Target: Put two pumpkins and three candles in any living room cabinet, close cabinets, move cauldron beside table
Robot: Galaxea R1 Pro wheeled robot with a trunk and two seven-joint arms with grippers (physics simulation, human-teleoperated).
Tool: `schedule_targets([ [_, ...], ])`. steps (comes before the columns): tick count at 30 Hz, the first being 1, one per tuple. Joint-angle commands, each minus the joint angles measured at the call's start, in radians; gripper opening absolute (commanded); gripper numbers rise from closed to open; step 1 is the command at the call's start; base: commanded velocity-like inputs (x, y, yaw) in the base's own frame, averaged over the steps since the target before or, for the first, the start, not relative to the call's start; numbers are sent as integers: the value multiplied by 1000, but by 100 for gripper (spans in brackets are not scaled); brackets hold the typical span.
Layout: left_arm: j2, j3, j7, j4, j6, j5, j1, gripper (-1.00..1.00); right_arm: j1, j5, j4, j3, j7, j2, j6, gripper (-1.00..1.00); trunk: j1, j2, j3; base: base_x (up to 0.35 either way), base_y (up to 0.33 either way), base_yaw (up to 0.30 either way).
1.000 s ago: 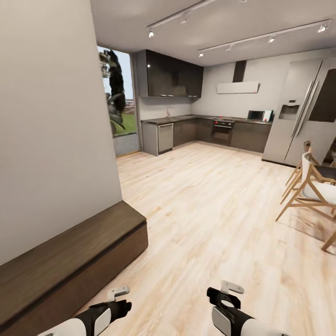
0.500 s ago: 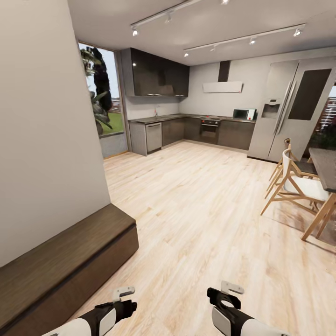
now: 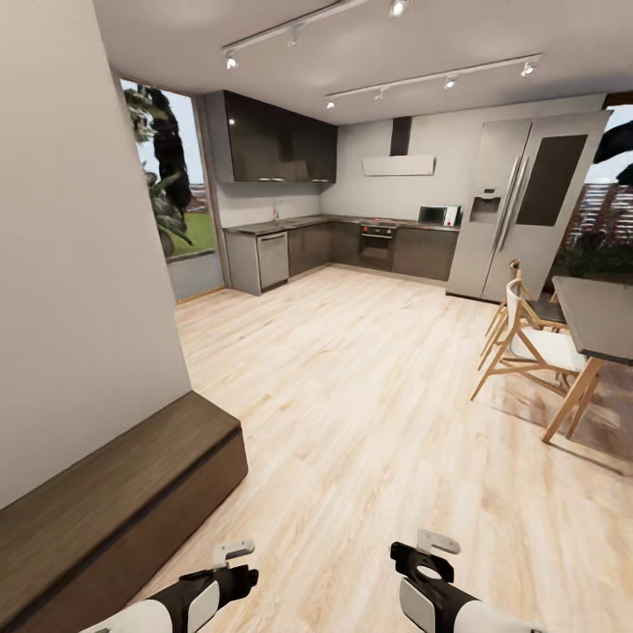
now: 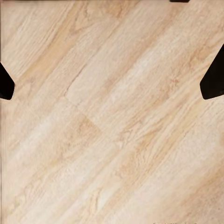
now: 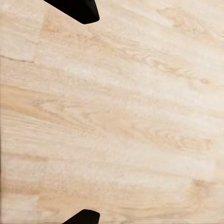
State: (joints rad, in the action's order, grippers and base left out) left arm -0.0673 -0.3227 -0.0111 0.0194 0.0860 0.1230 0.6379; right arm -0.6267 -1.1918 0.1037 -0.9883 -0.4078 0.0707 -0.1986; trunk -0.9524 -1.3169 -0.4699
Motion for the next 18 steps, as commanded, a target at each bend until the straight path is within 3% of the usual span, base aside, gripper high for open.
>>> schedule_targets([
  [1, 0, -9, -1, 2, 5, 10, 0, 100, -1, -11, 1, -8, -3, 0, -4, 100, 4, 7, 2, 0, 0, -250],
  [18, -3, -9, -2, 2, 5, 10, 0, 100, -1, -11, 1, -7, -5, 0, -4, 100, 69, 126, 47, 0, 0, -252],
])
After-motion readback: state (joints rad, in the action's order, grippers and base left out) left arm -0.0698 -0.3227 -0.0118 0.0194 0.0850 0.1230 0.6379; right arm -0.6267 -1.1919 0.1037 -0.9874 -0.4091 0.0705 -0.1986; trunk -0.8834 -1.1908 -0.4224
